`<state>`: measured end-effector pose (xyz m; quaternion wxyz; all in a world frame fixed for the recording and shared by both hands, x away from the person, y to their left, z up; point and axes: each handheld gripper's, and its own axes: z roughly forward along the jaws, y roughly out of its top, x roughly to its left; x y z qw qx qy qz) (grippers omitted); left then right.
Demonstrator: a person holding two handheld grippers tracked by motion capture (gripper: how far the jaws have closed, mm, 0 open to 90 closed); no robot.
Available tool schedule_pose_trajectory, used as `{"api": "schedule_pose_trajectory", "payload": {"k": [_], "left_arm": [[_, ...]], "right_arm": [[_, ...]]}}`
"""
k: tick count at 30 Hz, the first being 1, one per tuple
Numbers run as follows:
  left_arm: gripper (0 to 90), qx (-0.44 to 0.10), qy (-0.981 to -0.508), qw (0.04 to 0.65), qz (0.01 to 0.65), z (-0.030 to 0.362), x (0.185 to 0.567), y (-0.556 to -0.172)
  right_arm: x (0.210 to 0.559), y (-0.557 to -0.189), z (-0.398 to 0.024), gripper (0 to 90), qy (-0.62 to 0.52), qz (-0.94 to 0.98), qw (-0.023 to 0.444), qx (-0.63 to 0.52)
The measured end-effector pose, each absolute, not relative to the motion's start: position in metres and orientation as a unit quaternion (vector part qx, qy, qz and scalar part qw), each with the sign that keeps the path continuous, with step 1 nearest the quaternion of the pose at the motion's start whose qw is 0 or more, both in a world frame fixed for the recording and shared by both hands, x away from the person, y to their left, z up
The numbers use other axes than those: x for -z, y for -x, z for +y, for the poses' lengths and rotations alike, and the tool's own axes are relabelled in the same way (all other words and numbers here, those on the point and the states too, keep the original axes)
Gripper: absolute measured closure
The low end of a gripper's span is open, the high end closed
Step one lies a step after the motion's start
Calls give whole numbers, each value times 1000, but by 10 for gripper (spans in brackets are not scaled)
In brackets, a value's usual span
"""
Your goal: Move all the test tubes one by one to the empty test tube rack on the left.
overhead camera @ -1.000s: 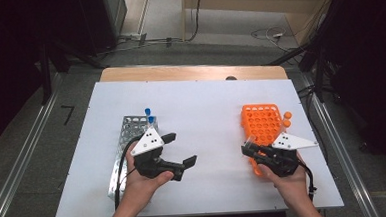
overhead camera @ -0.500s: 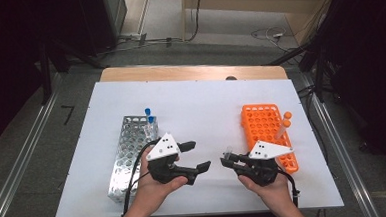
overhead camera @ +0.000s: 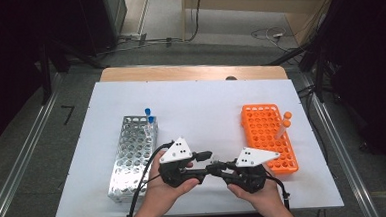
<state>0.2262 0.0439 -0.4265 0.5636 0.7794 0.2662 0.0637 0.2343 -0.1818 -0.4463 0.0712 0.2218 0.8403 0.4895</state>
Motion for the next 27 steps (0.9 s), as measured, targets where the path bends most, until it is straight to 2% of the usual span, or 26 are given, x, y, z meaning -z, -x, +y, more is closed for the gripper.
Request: {"api": "schedule_pose_trajectory", "payload": {"k": [7,18,27], "left_arm": [[728,-69,-784,559,259,40,427,-225],[763,-94,-785,555,258,41,425,-224],[764,-107,-775,560,273,54,422,-227]], "right_arm": [[446,-231,-176,741,-214,844,65,-488],[448,-232,-177,728,-218,839,63,-494],[446,-235,-186,433,-211,837,51,-503]]}}
